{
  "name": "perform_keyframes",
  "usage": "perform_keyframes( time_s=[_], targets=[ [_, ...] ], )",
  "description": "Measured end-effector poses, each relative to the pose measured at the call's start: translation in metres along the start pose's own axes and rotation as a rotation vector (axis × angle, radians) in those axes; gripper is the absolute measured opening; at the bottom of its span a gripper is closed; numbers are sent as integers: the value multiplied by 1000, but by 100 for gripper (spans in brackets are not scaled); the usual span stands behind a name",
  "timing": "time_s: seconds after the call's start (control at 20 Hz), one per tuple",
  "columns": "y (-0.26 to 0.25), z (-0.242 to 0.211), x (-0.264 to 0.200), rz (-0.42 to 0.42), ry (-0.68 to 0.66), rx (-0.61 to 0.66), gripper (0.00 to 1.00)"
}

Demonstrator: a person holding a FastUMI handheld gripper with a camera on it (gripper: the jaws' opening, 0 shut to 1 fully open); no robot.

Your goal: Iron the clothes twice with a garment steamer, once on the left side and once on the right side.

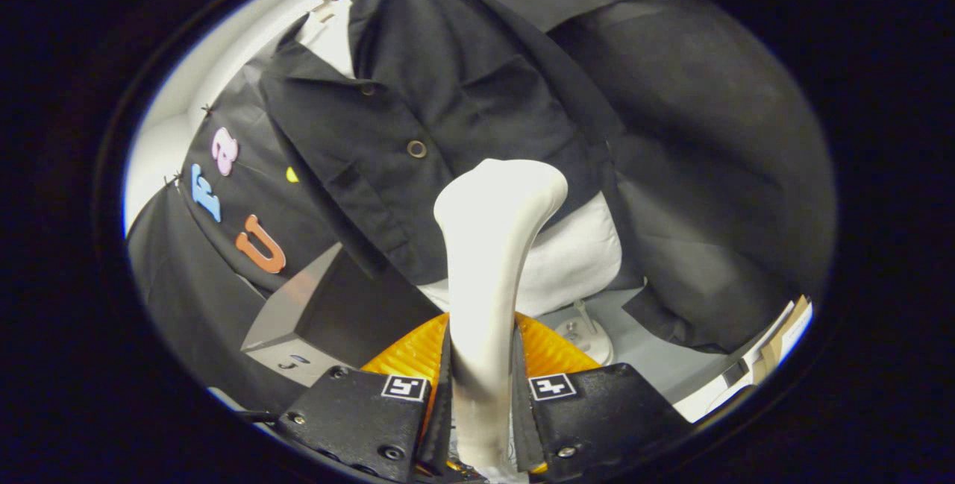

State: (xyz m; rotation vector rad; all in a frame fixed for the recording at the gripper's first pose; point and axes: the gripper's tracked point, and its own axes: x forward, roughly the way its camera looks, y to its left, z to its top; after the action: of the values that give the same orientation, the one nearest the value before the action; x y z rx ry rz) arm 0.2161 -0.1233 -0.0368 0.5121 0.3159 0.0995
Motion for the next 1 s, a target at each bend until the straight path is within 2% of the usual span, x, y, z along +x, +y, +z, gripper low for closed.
perform_keyframes(
  time_s=[0.55,1.0],
  targets=[
    [153,3,-85,88,-189,-148,36],
    [259,-15,-128,152,-285,-237,36]
  ],
)
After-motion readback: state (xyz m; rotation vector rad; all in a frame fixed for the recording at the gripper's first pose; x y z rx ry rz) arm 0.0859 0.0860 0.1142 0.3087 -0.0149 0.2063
